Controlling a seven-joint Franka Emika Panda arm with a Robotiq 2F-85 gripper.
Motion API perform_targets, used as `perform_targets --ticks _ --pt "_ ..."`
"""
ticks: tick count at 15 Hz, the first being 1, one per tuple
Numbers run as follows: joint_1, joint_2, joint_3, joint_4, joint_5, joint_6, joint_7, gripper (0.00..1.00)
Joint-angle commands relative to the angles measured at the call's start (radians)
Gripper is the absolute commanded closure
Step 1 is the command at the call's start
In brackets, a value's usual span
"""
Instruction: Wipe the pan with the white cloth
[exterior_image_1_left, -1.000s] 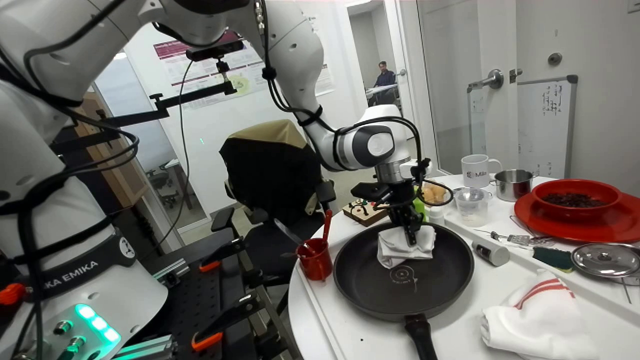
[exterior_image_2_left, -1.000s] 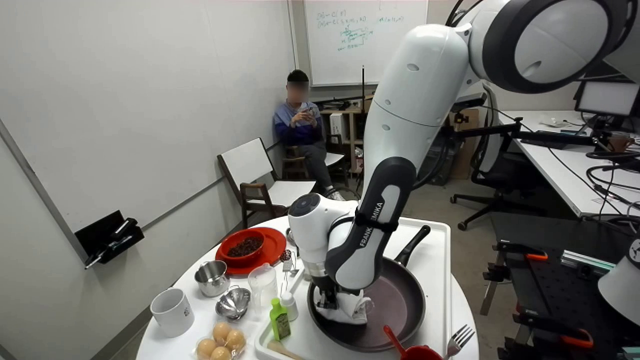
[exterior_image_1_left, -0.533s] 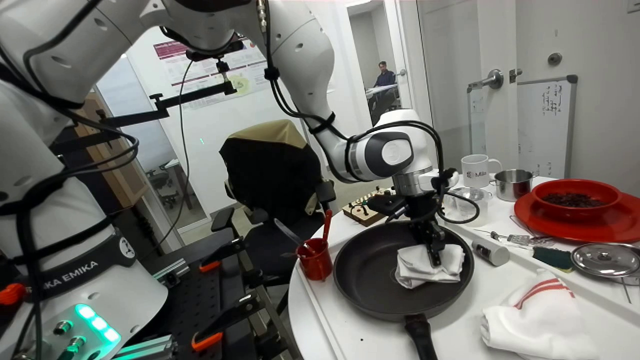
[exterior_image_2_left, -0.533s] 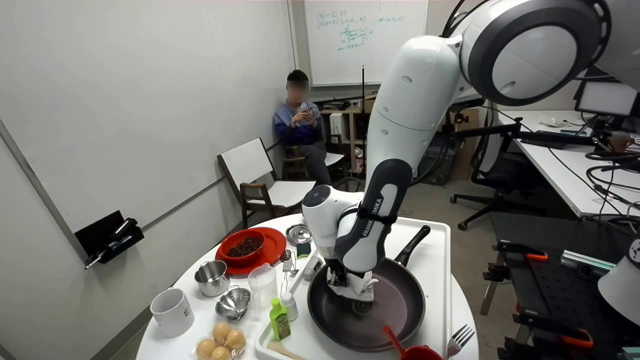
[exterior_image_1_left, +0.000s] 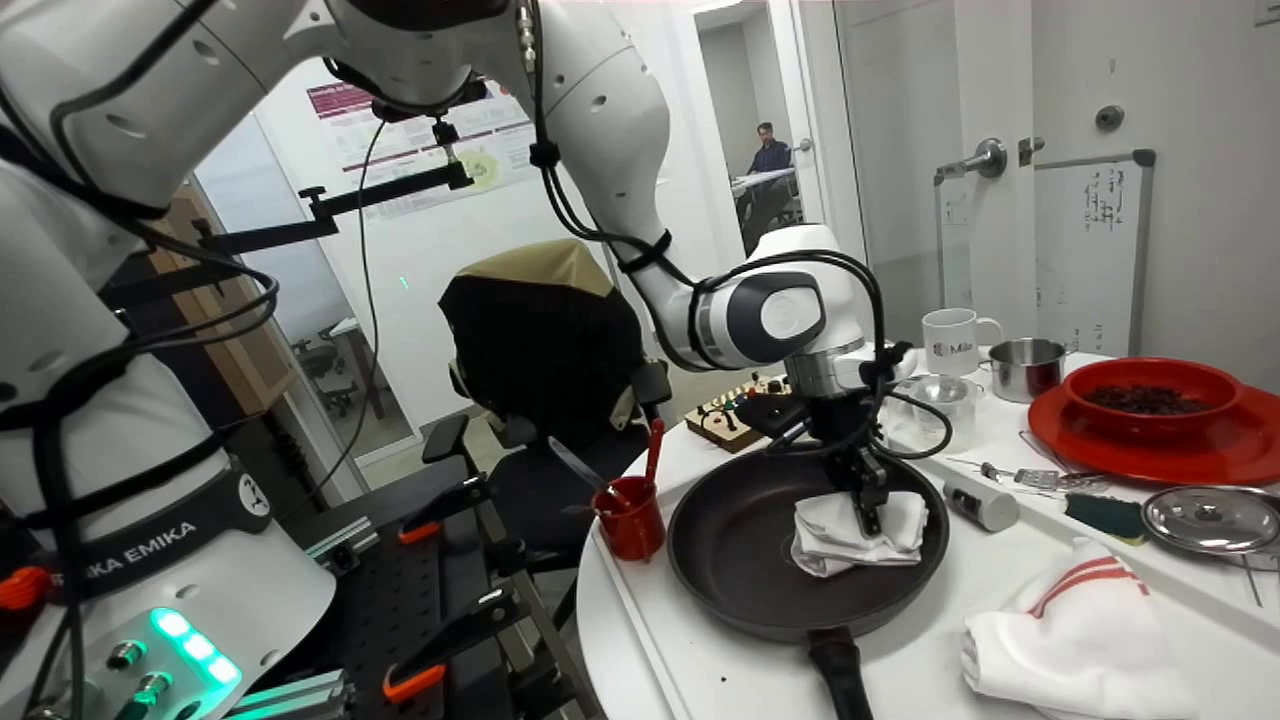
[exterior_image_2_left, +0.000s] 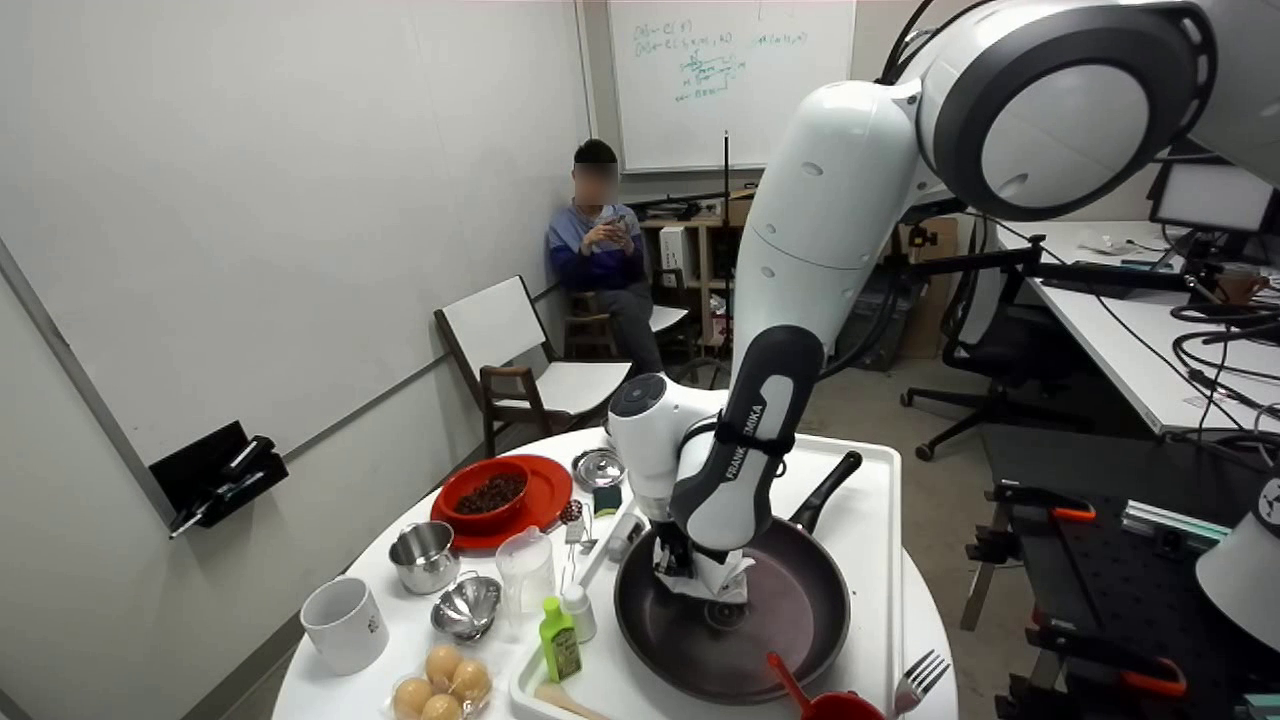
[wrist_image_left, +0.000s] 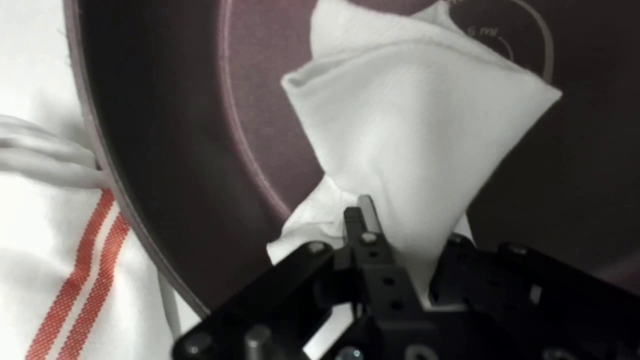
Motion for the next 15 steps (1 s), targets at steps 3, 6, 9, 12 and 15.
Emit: perform_targets --ticks 3,6,9,12,15 --pt "0.039 -0.016 0.066 -0.061 0.009 0.069 -0.047 0.91" --pt "0.071 -0.023 0.092 -0.086 -0.002 0.080 -0.078 0.91" --pt "0.108 -0.020 0.102 -0.095 -0.018 0.073 -0.100 0.91" --pt "0.118 -0.043 0.084 -0.079 -0.012 0.041 -0.100 0.82" --pt "0.125 -0.047 0.079 -0.083 -0.012 0.034 -0.102 0.91"
